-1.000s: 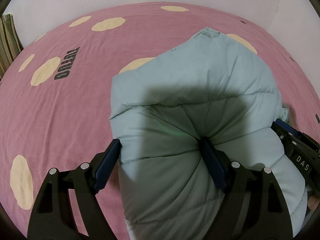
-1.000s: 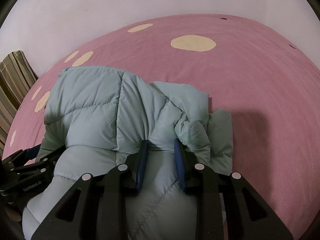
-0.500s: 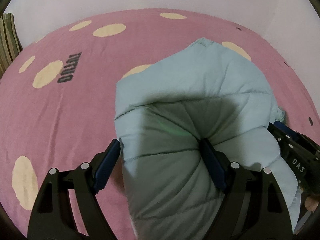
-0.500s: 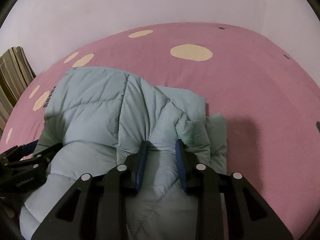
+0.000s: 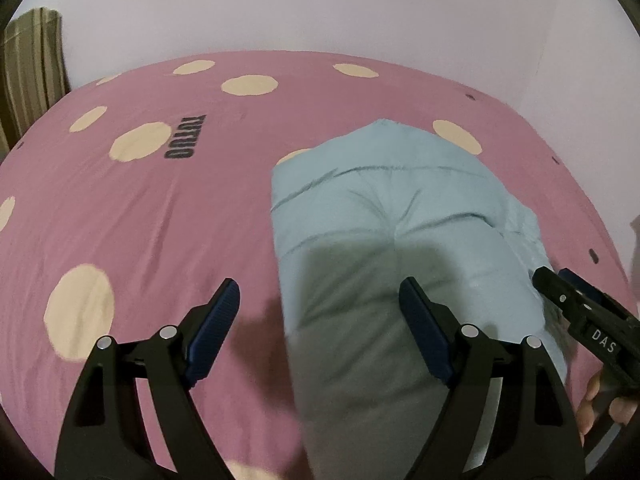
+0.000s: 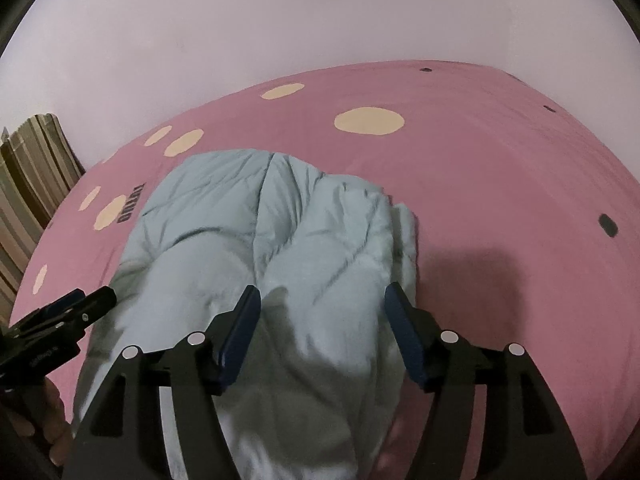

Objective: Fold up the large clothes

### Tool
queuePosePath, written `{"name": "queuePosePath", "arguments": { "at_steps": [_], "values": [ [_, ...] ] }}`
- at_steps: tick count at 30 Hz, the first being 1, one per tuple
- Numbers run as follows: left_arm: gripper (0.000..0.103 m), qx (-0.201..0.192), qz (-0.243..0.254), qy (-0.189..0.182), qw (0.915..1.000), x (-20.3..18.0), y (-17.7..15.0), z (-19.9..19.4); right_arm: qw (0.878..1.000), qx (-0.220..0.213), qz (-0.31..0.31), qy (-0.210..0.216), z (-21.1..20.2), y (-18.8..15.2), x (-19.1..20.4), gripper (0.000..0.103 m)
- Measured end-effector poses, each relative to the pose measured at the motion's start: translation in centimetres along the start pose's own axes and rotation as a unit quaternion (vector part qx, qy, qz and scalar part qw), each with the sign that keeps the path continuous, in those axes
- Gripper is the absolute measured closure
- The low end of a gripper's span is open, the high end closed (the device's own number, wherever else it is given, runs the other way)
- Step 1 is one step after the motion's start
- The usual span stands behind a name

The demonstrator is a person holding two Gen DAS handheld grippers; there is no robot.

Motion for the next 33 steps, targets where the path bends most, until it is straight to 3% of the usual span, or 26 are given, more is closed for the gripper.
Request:
{"name": "queuePosePath", "arguments": {
  "at_steps": [7,10,17,19,33],
  "values": [
    [0.021,-0.027,-0.015,0.005,0.9995,0.8,-1.8,-4.0,1.000,-0.013,0.005,-0.001,-3.7,-1.4,0.5,0.038],
    [0.021,-0.034,-0.014,0.005,0.9993,0.6,-2.6,-5.2,1.000,-0.022,-0.003,-0.006,-5.0,-2.2,1.0,0.030],
    [0.020,-0.042,-0.009,0.013,0.9990,0.3,-4.8,-7.9,1.000,-0.022,-0.013,-0.008,-6.9,-4.6,1.7,0.028],
    [0.012,-0.049,-0.009,0.014,0.9986,0.2,-5.0,-8.7,1.000,-0.025,-0.013,-0.011,-7.7,-5.0,1.7,0.026],
    [0.008,-0.103,0.025,0.019,0.9942,-2.6,-5.2,-13.8,0.997,-0.069,-0.033,-0.025,-11.7,-5.5,2.5,0.021]
  ]
}}
Point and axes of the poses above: each gripper's, at about its wrist camera, not at the fingertips, and z roughly the way its jaws point, x to its left, y to its top, the point moved 6 cm from there along z, roughly the way its jaws point, and after that the axes turned 3 degrees about -x, right-handed, at the moved point
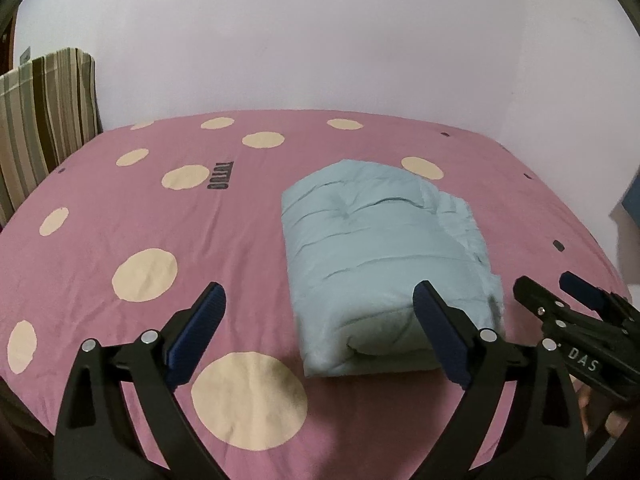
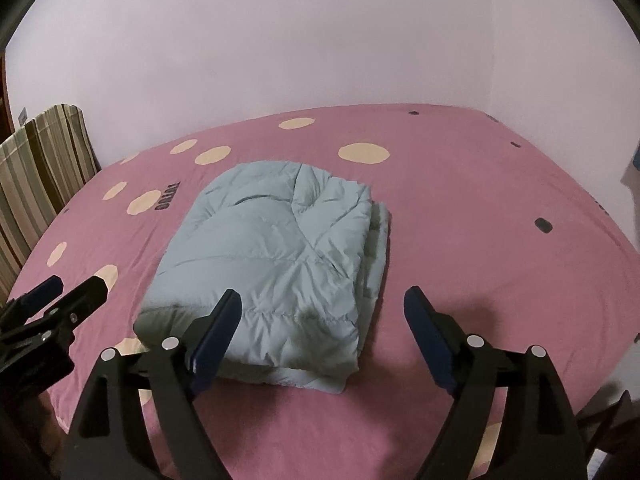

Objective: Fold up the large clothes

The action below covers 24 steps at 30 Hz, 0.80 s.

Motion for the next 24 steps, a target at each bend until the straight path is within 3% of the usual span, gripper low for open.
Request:
{"name": "queuePosePath", "arguments": {
  "at_steps": [8,24],
  "values": [
    [0.008,-0.021,0.002,0.008,0.9997,-0.4,0.3,-1.8,1.000,-0.016,0.006,0.003,-1.2,0.0,-0.1,0.021],
    [0.008,-0.023,-0.004,0.008,0.9997,-0.3,0.3,-2.5,1.000,-0.025,0.006,0.007,-2.1,0.2,0.2,0.021]
  ]
}}
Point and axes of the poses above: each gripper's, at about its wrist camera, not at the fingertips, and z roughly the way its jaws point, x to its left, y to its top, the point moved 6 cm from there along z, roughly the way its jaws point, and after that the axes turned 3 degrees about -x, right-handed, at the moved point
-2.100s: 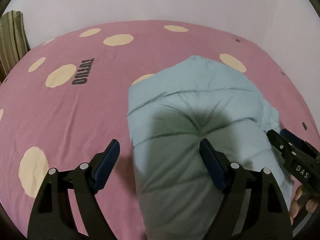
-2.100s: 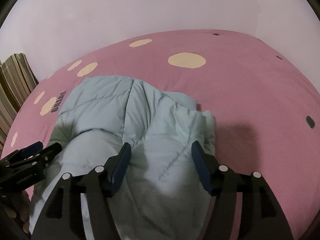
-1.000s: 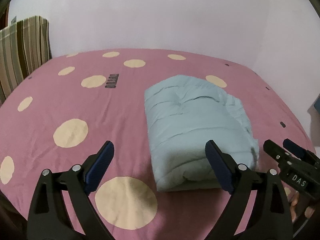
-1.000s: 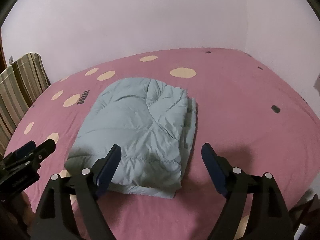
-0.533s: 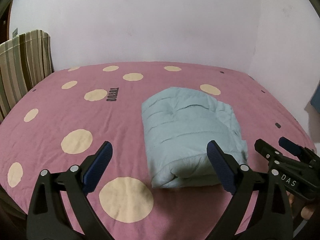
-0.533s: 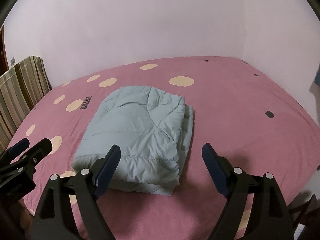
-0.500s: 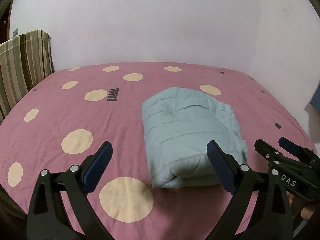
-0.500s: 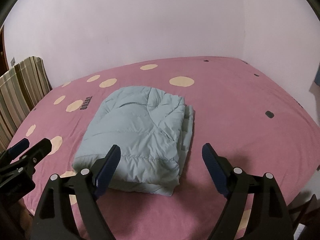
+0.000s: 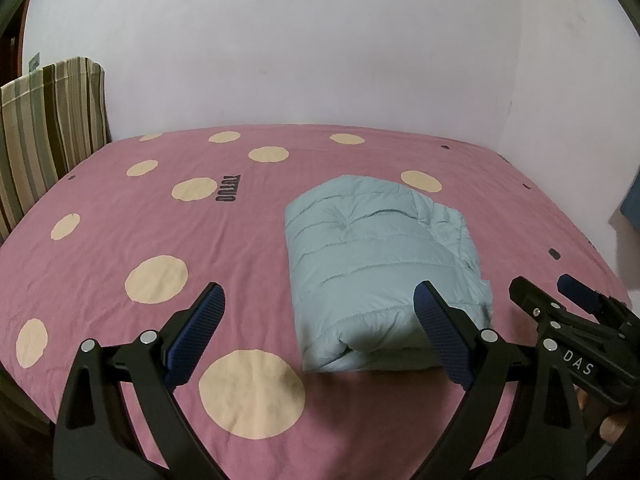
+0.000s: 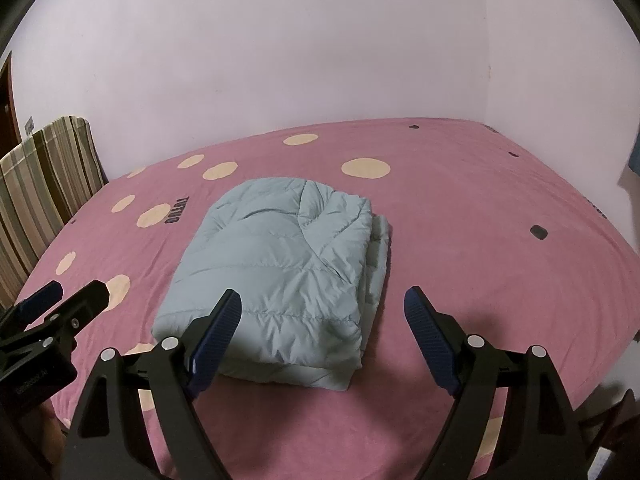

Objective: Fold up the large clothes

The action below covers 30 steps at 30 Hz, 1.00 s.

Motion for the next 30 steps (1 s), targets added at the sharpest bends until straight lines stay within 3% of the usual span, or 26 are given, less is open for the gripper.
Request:
{"name": "queuePosePath", "arguments": {
  "at_steps": [30],
  "values": [
    [0.008,-0.002,0.013,0.014,0.9998,-0.35,0.01,-0.40,1.000,-0.008,-0.001,0.000,-0.55,0.05,0.54,0.021]
  ]
}}
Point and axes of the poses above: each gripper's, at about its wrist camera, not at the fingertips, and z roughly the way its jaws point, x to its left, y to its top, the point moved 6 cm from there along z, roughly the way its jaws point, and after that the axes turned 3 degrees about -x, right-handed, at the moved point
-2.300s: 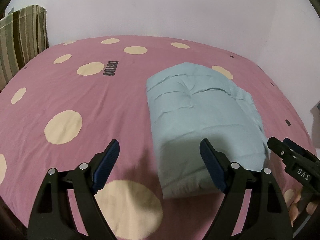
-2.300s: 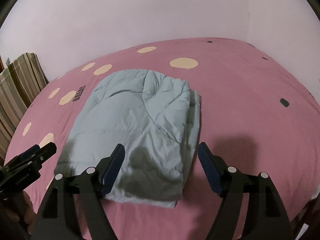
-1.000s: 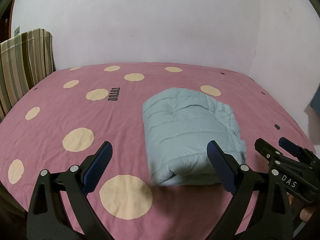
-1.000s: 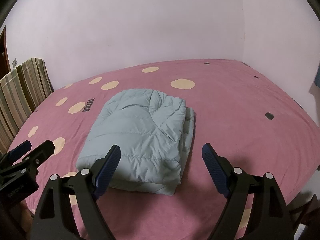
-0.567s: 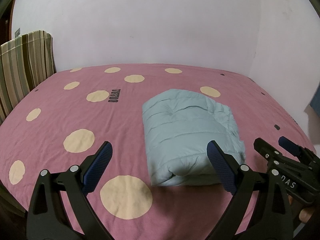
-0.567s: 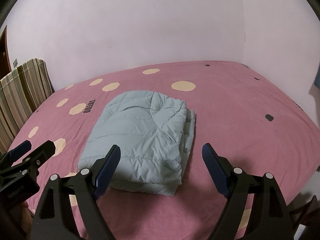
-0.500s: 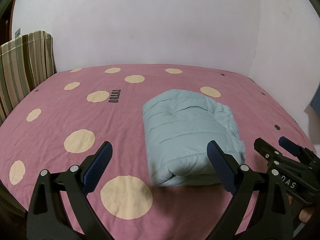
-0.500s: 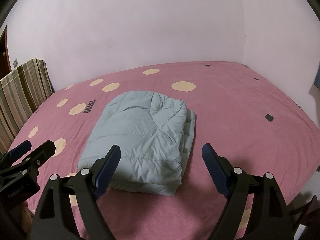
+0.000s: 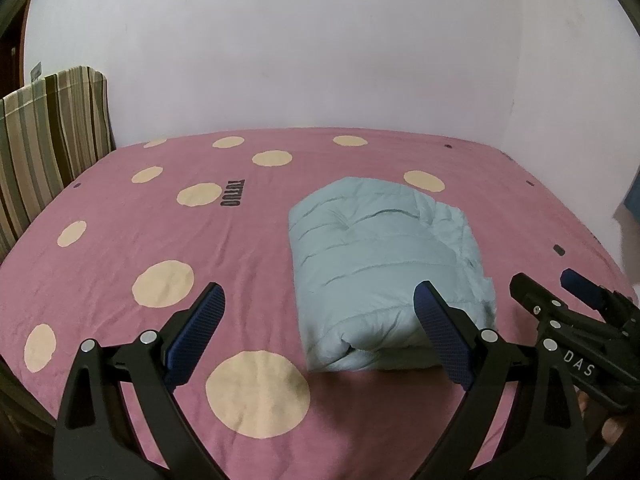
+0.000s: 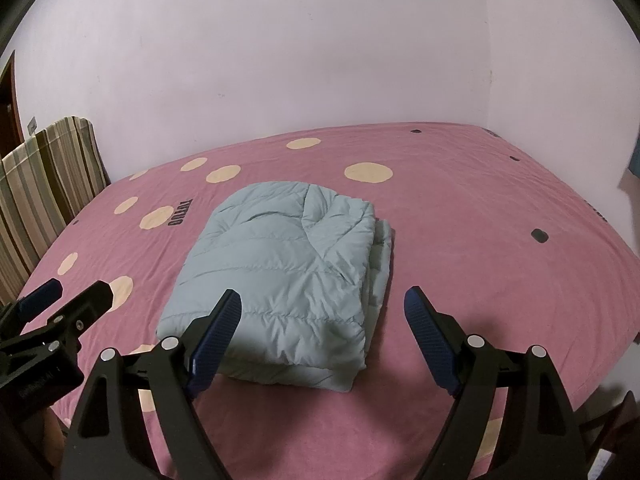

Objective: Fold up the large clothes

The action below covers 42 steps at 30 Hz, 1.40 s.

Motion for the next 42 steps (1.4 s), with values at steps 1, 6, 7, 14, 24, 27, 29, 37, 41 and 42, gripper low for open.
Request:
{"name": "queuePosePath", "arguments": {
  "at_steps": [1,6,7,14,24,27,29,37,41,42],
  "values": [
    [0.008,0.000,0.001,-0.001,1.0000,0.0,0.0,0.0,1.000,0.000,0.000,-0.001,0.0,0.0,0.0,0.021],
    [0.008,0.000,0.001,-0.007,1.0000,0.0,0.1,0.0,1.000,0.000,-0.001,0.000,0.0,0.0,0.0,0.021],
    [0.008,-0.003,0.001,-0.007,1.0000,0.0,0.1,-0.1,1.000,-0.001,-0.001,0.000,0.0,0.0,0.1,0.021],
    [0.008,-0.006,0.009,-0.006,0.9999,-0.4,0.0,-0.4,1.000,-0.001,-0.002,0.000,-0.1,0.0,0.1,0.021],
    [0.008,-0.002,0.020,-0.021,0.9996,-1.0,-0.1,-0.3,1.000,0.000,-0.005,0.001,0.1,0.1,-0.1,0.021],
    [0.002,-0.001,0.015,-0.006,0.9999,-0.9,-0.2,-0.2,1.000,0.000,-0.005,0.002,0.2,0.2,-0.2,0.021],
    [0.002,-0.008,0.014,0.016,0.9997,-0.6,-0.3,-0.3,1.000,0.000,-0.005,0.003,0.2,0.2,-0.2,0.021],
    [0.002,-0.004,0.009,0.009,0.9999,-0.4,-0.5,0.3,1.000,0.000,-0.005,0.002,0.2,0.2,-0.2,0.021],
    [0.002,0.008,0.005,0.009,0.9999,0.1,-0.6,1.1,1.000,0.000,-0.003,0.001,0.4,0.2,-0.5,0.021],
    [0.002,0.010,0.002,0.010,0.9999,0.2,-0.7,1.2,1.000,-0.001,-0.002,0.001,0.5,0.2,-0.7,0.021]
  ]
}}
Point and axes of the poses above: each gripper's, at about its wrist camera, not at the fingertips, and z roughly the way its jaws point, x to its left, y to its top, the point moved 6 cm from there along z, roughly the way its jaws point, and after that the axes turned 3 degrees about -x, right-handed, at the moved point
